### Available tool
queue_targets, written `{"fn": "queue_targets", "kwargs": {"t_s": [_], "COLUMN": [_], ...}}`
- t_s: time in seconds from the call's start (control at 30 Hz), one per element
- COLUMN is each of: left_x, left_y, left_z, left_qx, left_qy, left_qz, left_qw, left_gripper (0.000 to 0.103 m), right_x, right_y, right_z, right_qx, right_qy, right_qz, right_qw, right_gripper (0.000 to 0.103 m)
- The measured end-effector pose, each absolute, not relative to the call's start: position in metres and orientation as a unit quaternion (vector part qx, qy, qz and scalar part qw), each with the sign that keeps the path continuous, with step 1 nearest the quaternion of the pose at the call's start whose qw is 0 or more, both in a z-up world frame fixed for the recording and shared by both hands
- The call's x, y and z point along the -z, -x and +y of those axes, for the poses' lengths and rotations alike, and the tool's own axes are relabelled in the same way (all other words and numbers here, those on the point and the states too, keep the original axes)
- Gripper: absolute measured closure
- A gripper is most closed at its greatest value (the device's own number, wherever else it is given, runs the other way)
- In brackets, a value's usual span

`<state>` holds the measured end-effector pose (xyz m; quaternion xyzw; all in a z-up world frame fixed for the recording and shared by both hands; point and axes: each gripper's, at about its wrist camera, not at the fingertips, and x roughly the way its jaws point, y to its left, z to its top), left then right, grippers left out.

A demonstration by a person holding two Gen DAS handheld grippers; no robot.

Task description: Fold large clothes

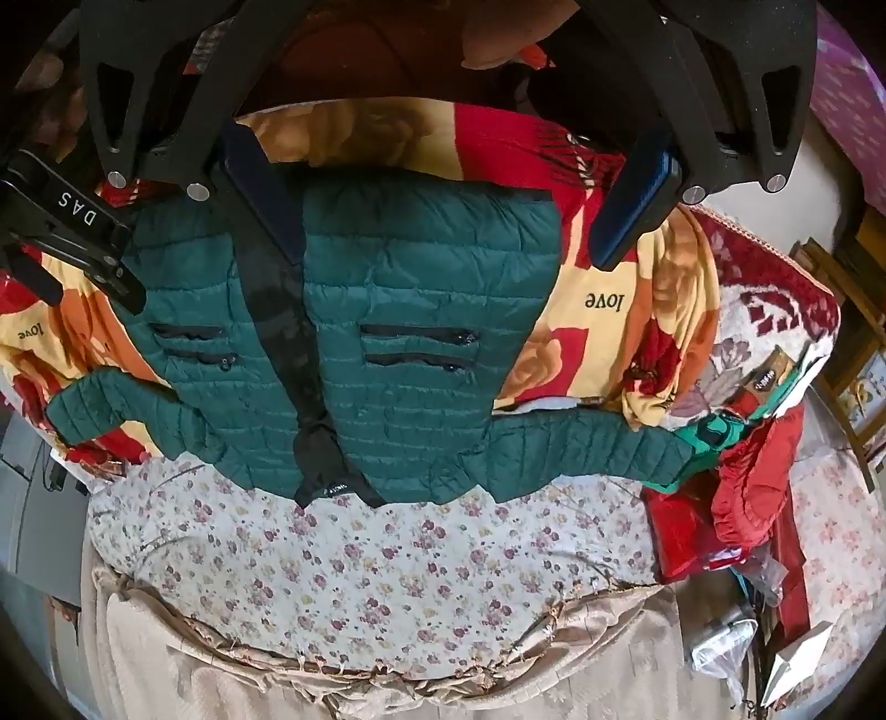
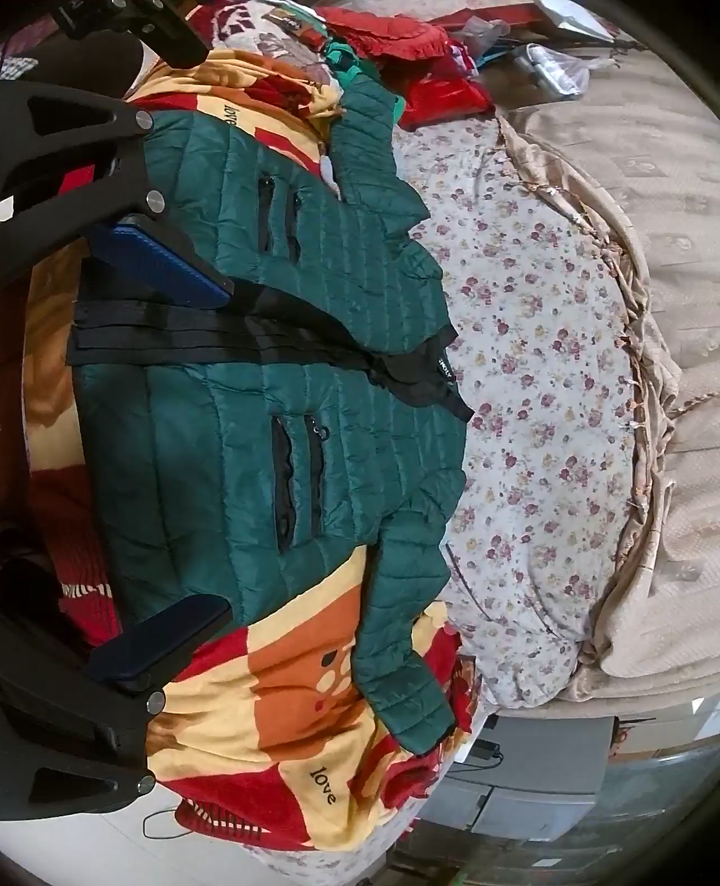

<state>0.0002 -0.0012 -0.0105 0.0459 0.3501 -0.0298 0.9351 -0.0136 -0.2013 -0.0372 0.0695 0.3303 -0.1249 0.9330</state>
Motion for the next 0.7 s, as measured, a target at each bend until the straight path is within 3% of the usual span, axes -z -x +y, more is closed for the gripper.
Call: {"fn": "queue_targets", "kwargs": {"t_s": [0.7], "left_x": [0.0145], "left_y": [-0.0042], "left_z": [0.0017], "left_qx": [0.054], "left_qy": [-0.033], "left_qz": [0.368], "left_qw": [0.928], "left_gripper": [0.001], "right_x": [0.0423], "right_y": [0.0125], "right_z": [-0.1987], "right_qx": [0.126], "right_qy": [-0.068], "right_qz": [0.334], "right_qw": [0.932], "right_gripper": [0.0]}}
